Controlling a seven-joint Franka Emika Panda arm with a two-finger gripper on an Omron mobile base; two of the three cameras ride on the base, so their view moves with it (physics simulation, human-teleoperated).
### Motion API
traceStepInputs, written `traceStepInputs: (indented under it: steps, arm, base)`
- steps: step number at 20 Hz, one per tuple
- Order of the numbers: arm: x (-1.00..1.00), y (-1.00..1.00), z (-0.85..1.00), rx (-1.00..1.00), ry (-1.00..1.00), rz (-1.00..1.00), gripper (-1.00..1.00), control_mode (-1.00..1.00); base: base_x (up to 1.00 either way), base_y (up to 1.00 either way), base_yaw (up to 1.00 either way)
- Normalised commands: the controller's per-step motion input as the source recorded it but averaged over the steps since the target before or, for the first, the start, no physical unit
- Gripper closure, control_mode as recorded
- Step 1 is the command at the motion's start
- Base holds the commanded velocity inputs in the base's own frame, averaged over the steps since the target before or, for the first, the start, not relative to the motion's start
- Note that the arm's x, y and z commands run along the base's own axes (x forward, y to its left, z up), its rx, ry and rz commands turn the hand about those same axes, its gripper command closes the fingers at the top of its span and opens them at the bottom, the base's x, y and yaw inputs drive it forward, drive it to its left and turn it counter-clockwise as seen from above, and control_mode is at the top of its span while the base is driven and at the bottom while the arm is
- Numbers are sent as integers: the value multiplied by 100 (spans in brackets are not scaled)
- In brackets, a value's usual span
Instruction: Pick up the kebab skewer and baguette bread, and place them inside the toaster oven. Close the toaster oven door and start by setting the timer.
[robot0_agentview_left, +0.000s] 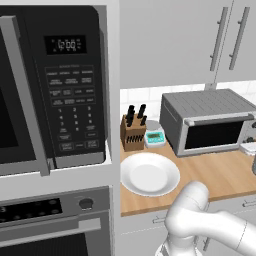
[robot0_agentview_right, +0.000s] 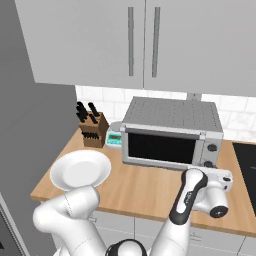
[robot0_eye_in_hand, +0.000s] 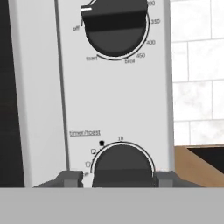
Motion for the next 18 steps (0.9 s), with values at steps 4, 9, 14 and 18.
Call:
traceStepInputs:
  steps: [4, 9, 14, 18]
  arm:
    - [0, -1, 0, 0, 0, 0, 100, -100]
    - [-1, 0, 0, 0, 0, 0, 100, -100]
    - [0, 0, 0, 9, 0, -2, 100, -100]
    - [0, 0, 0, 11, 0, -6, 100, -100]
  base:
    - [0, 0, 0]
    - [0, 0, 0]
    - [0, 0, 0]
    - [0, 0, 0]
